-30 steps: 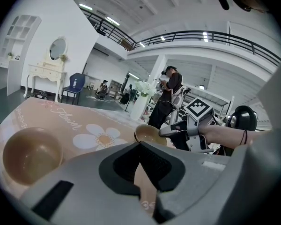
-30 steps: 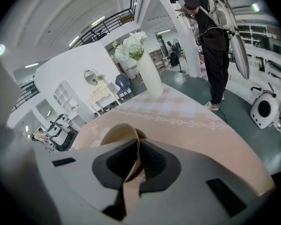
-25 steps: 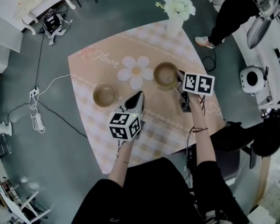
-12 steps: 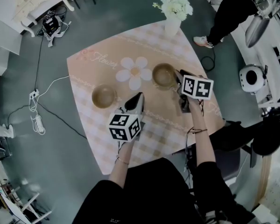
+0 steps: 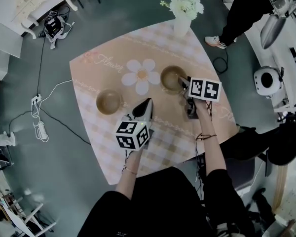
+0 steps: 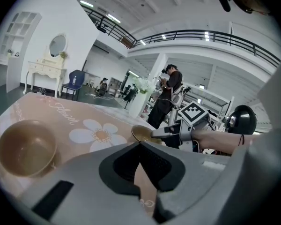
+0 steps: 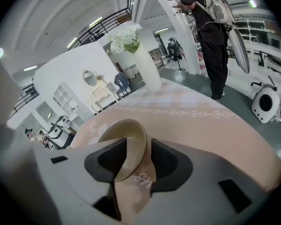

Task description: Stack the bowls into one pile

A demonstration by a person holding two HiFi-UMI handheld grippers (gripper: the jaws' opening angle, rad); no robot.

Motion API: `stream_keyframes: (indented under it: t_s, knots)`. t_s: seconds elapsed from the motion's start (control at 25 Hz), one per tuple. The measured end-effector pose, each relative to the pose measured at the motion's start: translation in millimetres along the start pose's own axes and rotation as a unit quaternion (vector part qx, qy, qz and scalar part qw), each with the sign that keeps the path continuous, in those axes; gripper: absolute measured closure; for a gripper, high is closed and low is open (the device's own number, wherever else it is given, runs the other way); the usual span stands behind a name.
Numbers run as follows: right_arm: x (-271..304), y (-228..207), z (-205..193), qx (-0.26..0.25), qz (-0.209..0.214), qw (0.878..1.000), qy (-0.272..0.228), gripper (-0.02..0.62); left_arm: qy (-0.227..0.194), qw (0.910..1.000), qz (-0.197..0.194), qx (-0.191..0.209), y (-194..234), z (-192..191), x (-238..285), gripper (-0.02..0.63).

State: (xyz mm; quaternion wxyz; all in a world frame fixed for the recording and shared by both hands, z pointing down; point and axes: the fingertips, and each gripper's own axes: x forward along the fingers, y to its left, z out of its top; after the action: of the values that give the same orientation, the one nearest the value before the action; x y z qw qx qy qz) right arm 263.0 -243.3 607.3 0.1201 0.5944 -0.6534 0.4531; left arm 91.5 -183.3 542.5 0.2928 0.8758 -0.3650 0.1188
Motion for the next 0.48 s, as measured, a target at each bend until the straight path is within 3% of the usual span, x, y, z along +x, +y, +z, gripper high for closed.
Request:
stream_keyframes:
  t_s: [0.2,0.32,0.48]
  knots:
    - [6.1,-2.2,-6.2,0.009,-0.010,1.000,0.014,0.489,0.000,1.0000,0.002,-0.003,1.4,-2.1,-0.1,0.609]
    - [6.9,-9.3,-7.2,0.014,-0.033,0.999,0.014,0.551,0.000,1.0000,0.003,-0.004,3.1,-2.7,-1.8,0.609]
    - [6.4,-11.5,-6.2,0.040,-0.040,0.998,0.010,0.574,-0.002,1.0000,0.006,-0.006,5.6,-2.6,-4.8,0.609]
